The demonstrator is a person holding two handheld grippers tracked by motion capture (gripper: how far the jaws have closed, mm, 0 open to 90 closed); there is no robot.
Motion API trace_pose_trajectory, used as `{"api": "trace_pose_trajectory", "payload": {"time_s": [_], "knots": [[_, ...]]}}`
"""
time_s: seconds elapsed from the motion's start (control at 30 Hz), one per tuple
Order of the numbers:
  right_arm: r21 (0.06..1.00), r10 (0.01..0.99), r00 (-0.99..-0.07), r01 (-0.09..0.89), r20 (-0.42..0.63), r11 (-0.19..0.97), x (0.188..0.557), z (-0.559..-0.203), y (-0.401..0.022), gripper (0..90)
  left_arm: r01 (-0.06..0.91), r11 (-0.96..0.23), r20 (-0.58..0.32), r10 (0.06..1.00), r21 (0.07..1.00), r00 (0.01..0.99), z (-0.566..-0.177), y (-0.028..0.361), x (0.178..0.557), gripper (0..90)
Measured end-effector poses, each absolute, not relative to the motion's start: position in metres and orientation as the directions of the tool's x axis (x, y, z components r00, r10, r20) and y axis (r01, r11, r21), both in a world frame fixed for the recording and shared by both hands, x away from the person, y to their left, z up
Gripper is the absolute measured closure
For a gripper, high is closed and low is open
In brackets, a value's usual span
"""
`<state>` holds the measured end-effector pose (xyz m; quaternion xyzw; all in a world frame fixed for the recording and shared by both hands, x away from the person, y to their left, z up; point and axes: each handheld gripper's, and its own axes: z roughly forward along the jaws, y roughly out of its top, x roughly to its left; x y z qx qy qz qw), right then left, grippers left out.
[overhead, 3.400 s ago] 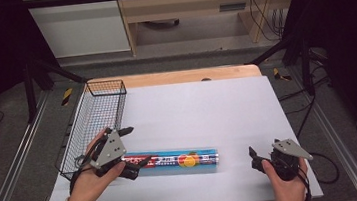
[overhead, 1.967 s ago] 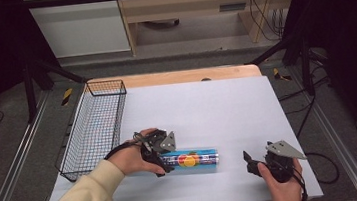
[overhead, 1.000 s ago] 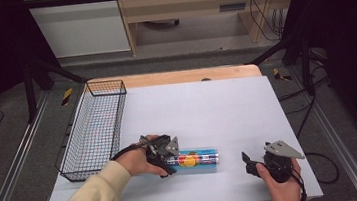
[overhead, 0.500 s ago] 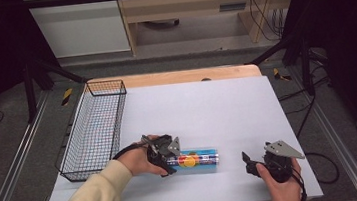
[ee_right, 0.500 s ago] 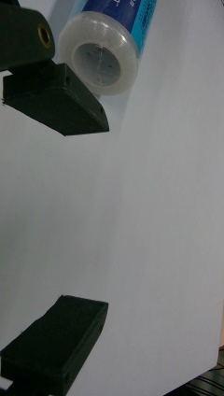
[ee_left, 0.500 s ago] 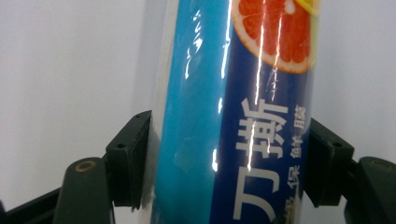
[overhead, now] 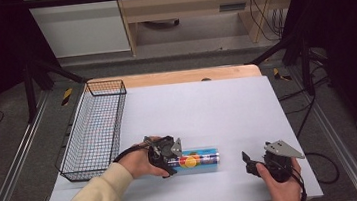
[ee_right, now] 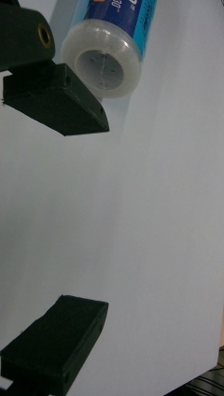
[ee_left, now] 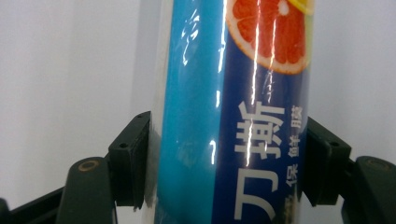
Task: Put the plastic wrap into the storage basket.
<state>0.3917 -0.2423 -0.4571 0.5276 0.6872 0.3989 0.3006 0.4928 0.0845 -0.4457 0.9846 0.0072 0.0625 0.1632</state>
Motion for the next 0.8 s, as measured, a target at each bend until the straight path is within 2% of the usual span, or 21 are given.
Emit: {"api": "trace_pose_trajectory", "payload": {"time_s": [0.43, 0.8], "knots": [[0.862, 0.965, -0.260, 0.493, 0.012, 0.122, 0.392, -0.458, -0.242, 12.3, 0.007, -0.932, 0.123, 0.055, 0.361, 0.991, -0.435, 0.086, 0.491, 31.6], [0.862, 0.968, -0.250, 0.494, 0.018, 0.111, 0.392, -0.458, -0.243, 12.4, 0.022, -0.896, 0.149, 0.098, 0.443, 0.984, -0.409, 0.087, 0.484, 31.8]]}}
